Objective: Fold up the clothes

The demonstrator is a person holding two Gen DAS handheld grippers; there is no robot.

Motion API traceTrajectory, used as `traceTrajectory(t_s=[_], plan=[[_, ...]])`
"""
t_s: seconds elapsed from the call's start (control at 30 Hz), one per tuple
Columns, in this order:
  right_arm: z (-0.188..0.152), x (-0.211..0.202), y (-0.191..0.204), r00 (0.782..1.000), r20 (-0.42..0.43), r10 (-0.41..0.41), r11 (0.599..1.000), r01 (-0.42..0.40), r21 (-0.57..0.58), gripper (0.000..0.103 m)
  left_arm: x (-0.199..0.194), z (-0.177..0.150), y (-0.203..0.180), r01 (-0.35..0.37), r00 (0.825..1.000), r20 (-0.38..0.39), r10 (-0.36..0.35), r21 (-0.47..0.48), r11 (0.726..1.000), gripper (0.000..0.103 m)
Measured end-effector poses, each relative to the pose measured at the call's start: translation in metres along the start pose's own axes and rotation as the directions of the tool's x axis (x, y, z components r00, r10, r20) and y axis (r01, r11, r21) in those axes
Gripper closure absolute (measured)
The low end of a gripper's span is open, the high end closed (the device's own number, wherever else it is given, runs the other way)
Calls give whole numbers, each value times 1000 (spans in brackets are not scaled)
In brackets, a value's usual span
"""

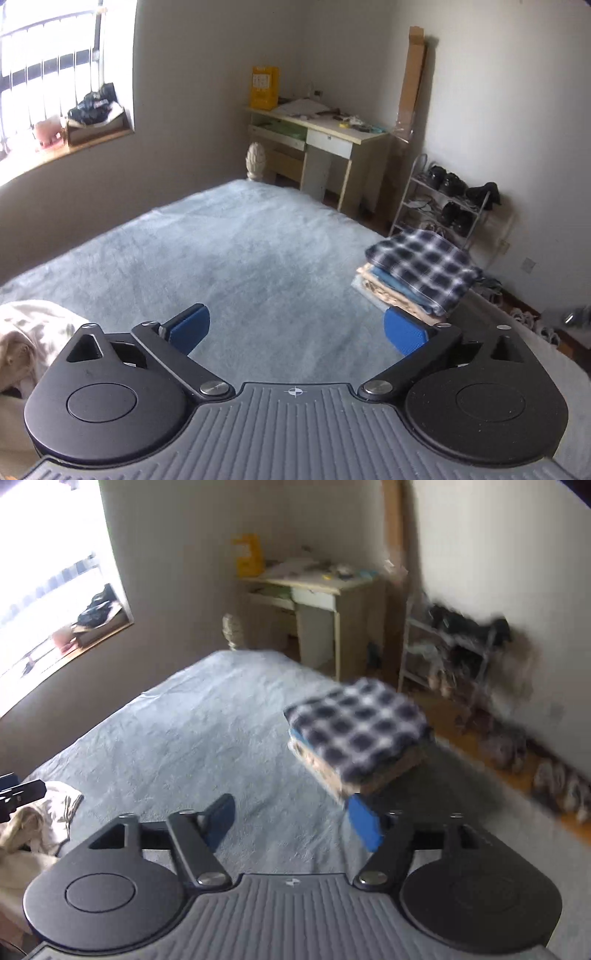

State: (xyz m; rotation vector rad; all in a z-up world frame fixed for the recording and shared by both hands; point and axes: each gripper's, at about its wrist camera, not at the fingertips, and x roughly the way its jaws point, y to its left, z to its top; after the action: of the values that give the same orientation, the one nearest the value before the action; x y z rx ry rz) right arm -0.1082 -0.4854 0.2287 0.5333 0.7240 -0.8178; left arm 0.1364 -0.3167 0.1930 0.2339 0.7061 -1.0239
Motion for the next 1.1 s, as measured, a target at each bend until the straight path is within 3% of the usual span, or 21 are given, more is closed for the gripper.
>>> traceTrajectory(t_s=[0.1,0.23,0.47,0.6,0.93,1.1], plan=[[-5,23,-1,997,-65,-34,999,33,-16,29,9,-5,-11,15,1000,3,-15,-46,999,0],[-4,53,-6,991,-97,-88,994,81,-69,27,36,-21,-16,14,1000,16,-11,-193,981,0],[-8,105,-30,994,-39,-100,985,93,-146,19,70,-56,-32,-59,996,42,75,-290,955,0],[-24,131,-49,997,-38,-74,989,68,-129,18,87,-82,-51,-96,995,12,104,-285,954,0],[-78,109,-94,995,-9,-96,990,95,-100,8,71,-123,-105,-137,990,-53,128,-205,969,0],[-87,81,-95,995,1,-101,983,100,-152,3,46,-132,-119,-124,992,-66,111,-238,963,0]])
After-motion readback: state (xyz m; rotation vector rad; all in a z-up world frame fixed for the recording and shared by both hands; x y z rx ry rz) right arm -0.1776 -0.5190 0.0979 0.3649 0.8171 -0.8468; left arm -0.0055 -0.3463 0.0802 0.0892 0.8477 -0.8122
